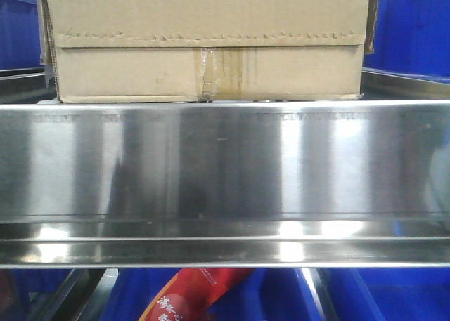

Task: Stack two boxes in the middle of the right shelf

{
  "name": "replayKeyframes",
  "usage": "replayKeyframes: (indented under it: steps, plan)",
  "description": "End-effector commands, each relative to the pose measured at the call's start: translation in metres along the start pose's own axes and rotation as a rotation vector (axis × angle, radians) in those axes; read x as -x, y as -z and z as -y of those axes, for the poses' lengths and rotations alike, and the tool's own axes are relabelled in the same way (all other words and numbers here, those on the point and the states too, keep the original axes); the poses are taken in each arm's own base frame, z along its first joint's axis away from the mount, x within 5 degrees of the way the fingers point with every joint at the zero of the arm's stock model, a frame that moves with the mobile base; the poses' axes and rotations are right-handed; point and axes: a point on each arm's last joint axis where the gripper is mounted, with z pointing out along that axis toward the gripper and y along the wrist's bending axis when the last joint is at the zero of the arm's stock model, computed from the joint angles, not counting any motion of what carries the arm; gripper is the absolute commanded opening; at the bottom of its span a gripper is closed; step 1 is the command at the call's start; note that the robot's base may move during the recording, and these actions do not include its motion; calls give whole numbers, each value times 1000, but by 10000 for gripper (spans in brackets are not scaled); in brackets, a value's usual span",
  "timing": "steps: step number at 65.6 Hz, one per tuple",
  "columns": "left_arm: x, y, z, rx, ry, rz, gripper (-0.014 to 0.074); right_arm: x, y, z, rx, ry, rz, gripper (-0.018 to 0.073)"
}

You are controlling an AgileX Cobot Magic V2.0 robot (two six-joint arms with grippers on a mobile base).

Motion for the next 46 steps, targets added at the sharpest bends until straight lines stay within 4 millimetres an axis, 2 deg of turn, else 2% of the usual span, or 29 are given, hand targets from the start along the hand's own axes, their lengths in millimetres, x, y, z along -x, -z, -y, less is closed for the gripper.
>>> replayKeyframes:
  steps: [1,13,24,46]
  plan:
    - [3,1,0,-7,3,28,-111,-11,2,5,-64,-5,72,-154]
    - [3,1,0,-7,3,28,-111,-46,4,9,-102,-2,134,-154]
    - [3,1,0,-7,3,28,-111,-84,-5,12,-106,-5,82,-154]
    - [3,1,0,-7,3,28,-111,-84,-5,12,-107,18,78,-154]
